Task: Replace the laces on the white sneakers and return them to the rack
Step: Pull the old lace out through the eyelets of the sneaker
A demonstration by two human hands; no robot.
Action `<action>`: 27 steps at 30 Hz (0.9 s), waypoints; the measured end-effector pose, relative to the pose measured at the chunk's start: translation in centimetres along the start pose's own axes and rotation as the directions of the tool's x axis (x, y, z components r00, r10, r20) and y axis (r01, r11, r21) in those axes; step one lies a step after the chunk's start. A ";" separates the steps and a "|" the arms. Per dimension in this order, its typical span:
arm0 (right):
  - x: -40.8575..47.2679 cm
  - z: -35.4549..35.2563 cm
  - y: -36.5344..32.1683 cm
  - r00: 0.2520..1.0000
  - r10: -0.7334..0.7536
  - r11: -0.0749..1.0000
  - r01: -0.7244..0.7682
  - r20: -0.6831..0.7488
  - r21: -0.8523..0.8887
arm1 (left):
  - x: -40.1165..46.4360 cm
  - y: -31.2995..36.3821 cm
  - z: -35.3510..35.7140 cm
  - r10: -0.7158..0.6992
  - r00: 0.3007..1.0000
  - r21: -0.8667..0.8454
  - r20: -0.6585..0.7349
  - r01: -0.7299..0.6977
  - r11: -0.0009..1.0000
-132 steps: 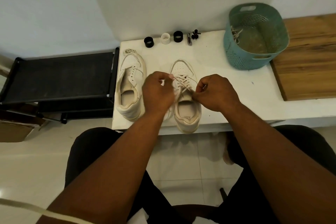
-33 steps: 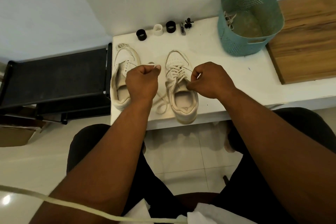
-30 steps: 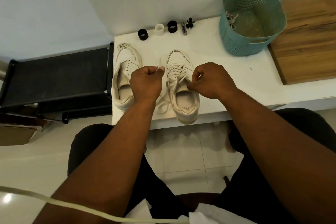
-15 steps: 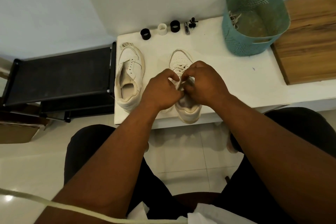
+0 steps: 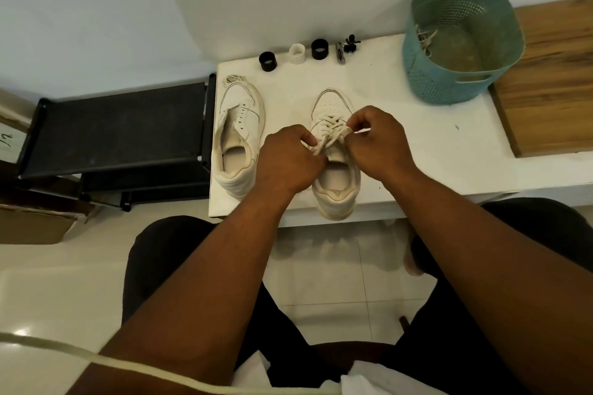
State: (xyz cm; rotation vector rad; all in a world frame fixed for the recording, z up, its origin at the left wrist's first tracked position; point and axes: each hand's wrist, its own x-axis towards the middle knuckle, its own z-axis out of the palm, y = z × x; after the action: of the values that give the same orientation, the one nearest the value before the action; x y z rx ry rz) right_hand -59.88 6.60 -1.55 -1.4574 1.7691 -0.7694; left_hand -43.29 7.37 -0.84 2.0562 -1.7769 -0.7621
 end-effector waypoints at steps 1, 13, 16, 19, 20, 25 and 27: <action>-0.3 0.0 -0.1 0.996 -0.080 0.996 0.081 0.040 -0.034 | 0.0 0.0 0.0 0.003 1.000 -0.006 -0.005 -0.004 1.000; 0.5 -1.0 0.2 0.987 -0.125 0.971 0.101 -0.098 -0.217 | 0.2 -0.2 0.3 -0.005 1.000 -0.032 0.019 0.006 0.999; 0.3 -1.0 0.4 0.987 -0.139 0.969 0.118 -0.084 -0.217 | 0.2 -0.2 0.3 -0.009 1.000 -0.036 0.023 0.010 0.999; -0.5 -0.2 0.1 0.961 -0.267 0.927 0.277 0.075 -0.252 | 0.3 -0.2 0.3 -0.002 1.000 -0.042 0.023 0.003 0.999; -0.6 0.2 0.1 0.958 -0.253 0.917 0.281 0.133 -0.283 | 0.3 -0.3 0.3 -0.002 1.000 -0.046 0.026 0.004 0.999; -0.3 0.4 0.2 0.959 -0.272 0.913 0.285 0.084 -0.292 | 0.4 -0.6 0.3 -0.023 0.999 -0.084 0.045 0.027 0.996; 0.2 -0.5 0.1 0.967 -0.255 0.926 0.241 -0.014 -0.292 | 0.4 -0.6 0.3 -0.028 0.999 -0.067 0.045 0.031 0.997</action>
State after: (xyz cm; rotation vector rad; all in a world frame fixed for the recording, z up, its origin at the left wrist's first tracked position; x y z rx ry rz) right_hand -60.43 6.39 -1.39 -1.8997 1.8136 -0.6997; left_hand -42.99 7.06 -1.50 2.0404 -1.7233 -0.8706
